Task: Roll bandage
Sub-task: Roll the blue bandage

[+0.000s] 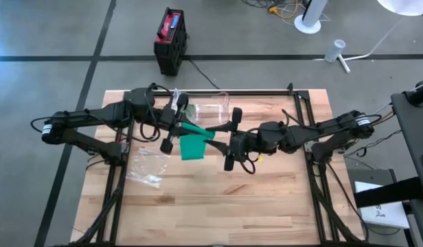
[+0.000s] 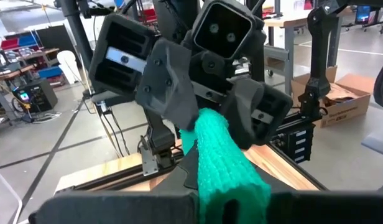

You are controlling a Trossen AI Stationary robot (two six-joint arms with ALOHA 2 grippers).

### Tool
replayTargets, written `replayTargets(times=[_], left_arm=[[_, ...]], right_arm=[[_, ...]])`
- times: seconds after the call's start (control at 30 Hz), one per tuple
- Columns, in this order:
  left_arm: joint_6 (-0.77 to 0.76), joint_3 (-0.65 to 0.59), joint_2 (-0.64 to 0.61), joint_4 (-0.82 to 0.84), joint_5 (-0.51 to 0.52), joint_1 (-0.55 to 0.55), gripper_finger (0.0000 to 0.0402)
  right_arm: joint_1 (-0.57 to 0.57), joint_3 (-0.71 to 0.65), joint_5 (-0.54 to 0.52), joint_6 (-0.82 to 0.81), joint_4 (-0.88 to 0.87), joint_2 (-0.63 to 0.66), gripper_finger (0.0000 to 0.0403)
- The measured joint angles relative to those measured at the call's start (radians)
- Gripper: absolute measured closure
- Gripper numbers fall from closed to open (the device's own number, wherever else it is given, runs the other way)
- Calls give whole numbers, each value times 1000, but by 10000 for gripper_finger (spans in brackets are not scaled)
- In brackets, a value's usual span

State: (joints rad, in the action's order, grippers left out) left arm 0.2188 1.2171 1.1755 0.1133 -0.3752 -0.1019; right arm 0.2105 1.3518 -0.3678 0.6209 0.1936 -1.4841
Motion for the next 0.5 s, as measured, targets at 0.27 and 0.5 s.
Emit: replayTargets(times=[0.27, 0.5], left_arm=[[0, -1, -5, 4, 0, 1, 390], [1, -2, -6, -8, 10, 1, 390]], right_arm=[[4, 3, -6, -19, -62, 10, 369], [28, 3, -45, -10, -88, 42, 384]])
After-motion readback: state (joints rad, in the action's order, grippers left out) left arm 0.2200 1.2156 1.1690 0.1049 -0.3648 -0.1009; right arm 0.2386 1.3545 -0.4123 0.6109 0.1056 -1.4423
